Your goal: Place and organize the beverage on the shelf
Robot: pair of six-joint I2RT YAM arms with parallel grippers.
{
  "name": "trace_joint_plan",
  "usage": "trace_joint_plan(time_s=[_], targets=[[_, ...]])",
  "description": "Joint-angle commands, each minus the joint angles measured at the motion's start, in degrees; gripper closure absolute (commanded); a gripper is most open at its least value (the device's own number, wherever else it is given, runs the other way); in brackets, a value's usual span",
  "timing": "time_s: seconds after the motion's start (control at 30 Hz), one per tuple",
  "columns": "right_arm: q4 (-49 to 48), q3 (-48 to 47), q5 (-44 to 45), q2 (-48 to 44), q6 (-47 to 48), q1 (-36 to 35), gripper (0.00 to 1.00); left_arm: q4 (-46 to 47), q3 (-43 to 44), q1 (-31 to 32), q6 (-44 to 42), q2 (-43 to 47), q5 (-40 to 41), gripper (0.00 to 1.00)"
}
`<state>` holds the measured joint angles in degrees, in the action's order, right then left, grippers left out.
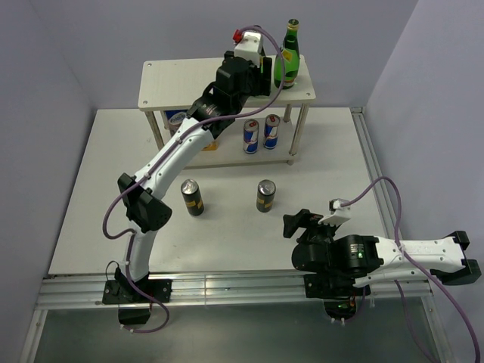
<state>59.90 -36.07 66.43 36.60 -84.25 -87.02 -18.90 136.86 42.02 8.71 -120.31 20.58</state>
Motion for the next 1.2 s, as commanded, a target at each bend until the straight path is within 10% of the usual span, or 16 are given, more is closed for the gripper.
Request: trace_joint_plan(time_s=[0.0,0.23,0.47,1.17], targets=[[-1.2,0.5,3.0,-0.3,-0.5,-0.4,0.05,6.7,0.6,-0.1,1.7,0.3,-3.9,0.94],[-1.3,0.5,3.1,-0.3,-0.5,-0.5,0.05,8.3,-4.8,0.0,3.1,1.0,-6.2,0.86],[-1.3,0.6,3.0,-0.5,-0.4,-0.5,0.05,11.2,-10.6,1.0,1.4,4.4,-2.5,0.3],[-1.0,0.3,3.0,0.4,-0.8,-0.5,0.05,11.0,-16.4,2.3,-0.9,7.4,-0.3,0.01]])
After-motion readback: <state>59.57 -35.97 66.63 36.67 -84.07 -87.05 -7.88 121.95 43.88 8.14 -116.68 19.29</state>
